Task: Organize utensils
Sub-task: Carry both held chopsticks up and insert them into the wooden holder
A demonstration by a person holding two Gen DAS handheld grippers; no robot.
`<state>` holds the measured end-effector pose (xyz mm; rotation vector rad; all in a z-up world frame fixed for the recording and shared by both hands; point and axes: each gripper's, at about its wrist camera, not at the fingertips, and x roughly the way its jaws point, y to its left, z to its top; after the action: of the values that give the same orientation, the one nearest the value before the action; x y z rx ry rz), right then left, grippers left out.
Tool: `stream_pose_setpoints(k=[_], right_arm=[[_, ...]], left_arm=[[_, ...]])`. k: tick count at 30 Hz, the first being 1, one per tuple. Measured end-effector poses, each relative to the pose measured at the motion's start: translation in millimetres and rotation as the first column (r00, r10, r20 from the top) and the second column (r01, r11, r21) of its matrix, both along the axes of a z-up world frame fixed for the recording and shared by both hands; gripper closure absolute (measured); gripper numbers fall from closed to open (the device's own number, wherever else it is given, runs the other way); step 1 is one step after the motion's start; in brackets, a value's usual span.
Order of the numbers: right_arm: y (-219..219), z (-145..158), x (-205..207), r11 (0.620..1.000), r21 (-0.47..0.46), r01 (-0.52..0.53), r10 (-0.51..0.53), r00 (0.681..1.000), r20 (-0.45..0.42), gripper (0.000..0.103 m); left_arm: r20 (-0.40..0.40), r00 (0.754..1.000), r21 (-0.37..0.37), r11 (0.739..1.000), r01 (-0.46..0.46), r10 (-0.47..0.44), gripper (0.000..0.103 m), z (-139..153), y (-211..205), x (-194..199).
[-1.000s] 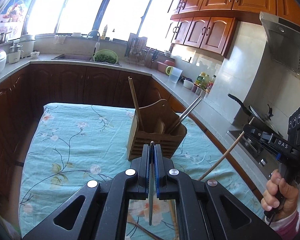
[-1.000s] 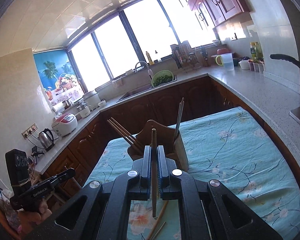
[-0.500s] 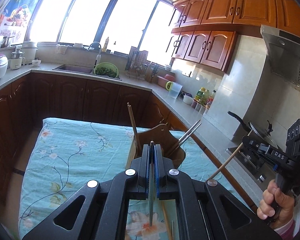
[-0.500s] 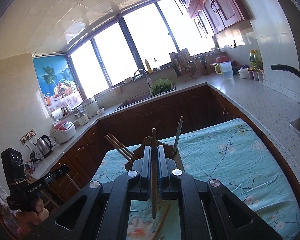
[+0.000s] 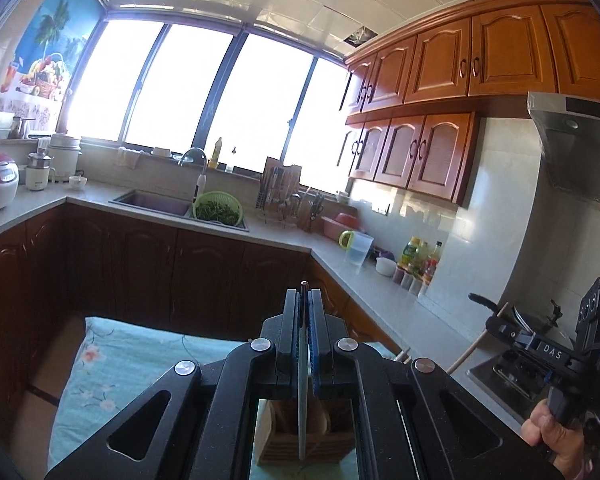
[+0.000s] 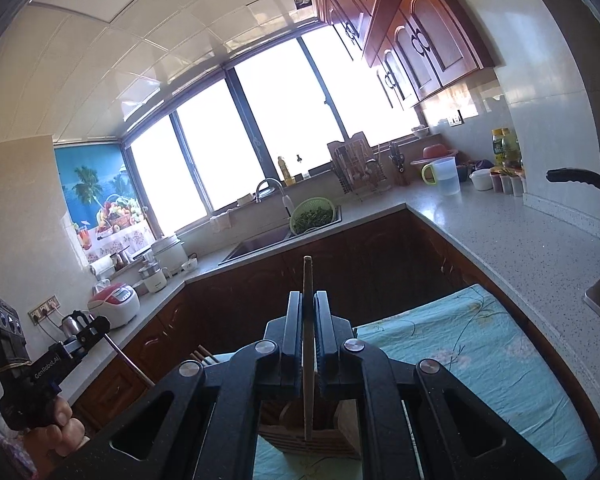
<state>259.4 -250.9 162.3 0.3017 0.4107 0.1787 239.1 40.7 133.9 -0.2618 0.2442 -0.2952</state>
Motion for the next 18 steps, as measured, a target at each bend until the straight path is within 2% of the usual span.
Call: stream_pose_setpoints(k=[4,8,14,18], right_arm=[[0,-5,15,1.0,-0.022,0.019,-0.019,1.0,0.012,0.098],[4,-20,25,0.998,-0.048,0.029,-0.029,1.0,0.006,0.098],[14,-53,36,0.997,-0.07,0.028,-0.031,0.999,-0.033,0.098],[21,-76,44,0.997,-0.076,0.015,-0.022,0.996,-0.085,0.098]], left_arm=[[0.022,0.999,0.0,0.999,-0.041,0.041,0.101,-14,-12,21],[0.018,0.998,0.001,0.998,-0.065,0.065,0.101,-42,-28,37],[-0.021,0.997,-0.015,0.997,-0.074,0.074,0.101,-82,-47,59],[-0.055,0.996,0.006,0.997,-0.072,0.072,0.101,-99,-54,71]])
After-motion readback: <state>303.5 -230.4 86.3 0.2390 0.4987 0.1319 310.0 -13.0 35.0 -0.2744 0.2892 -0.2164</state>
